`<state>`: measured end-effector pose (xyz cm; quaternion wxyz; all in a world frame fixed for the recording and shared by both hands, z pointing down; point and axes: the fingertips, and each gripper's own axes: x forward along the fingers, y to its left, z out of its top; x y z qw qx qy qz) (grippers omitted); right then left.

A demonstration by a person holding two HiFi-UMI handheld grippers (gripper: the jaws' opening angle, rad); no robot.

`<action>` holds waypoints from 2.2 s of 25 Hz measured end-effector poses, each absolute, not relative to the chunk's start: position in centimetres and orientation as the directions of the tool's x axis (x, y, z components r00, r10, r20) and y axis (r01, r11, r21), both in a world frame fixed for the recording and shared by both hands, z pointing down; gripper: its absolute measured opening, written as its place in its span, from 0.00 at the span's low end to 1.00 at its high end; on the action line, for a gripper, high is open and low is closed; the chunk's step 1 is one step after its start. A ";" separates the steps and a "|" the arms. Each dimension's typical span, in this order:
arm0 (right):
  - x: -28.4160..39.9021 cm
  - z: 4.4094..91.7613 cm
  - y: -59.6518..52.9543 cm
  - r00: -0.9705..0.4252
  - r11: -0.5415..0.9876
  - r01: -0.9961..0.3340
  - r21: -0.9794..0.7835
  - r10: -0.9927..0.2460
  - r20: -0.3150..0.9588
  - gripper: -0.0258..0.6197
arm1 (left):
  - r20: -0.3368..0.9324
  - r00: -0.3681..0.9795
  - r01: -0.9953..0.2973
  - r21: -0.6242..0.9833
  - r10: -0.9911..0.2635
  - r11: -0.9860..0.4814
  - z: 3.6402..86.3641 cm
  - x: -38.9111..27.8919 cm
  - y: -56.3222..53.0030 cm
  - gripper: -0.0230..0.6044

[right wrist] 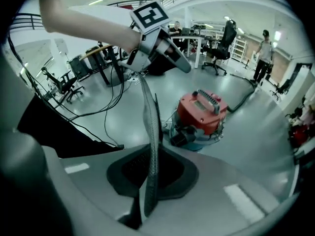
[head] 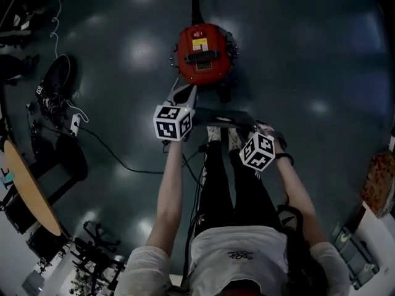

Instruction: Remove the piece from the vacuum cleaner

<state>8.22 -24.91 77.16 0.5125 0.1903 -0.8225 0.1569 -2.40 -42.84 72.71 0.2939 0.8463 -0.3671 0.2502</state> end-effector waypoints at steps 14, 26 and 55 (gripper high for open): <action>11.3 39.1 -38.9 -0.437 0.562 -0.821 0.103 -0.734 0.520 0.10 | 0.135 0.513 -0.856 0.147 -0.848 -0.495 33.5 -4.8 -42.2 0.04; 8.7 29.8 -42.3 -0.398 0.413 -0.911 0.001 -0.879 0.264 0.10 | -0.113 0.475 -0.871 0.085 -0.873 -0.485 24.5 -7.6 -42.7 0.04; 11.1 26.3 -40.8 -0.337 0.335 -0.941 -0.042 -0.928 0.160 0.09 | -0.162 0.506 -0.851 0.067 -0.847 -0.521 22.9 -5.2 -42.9 0.04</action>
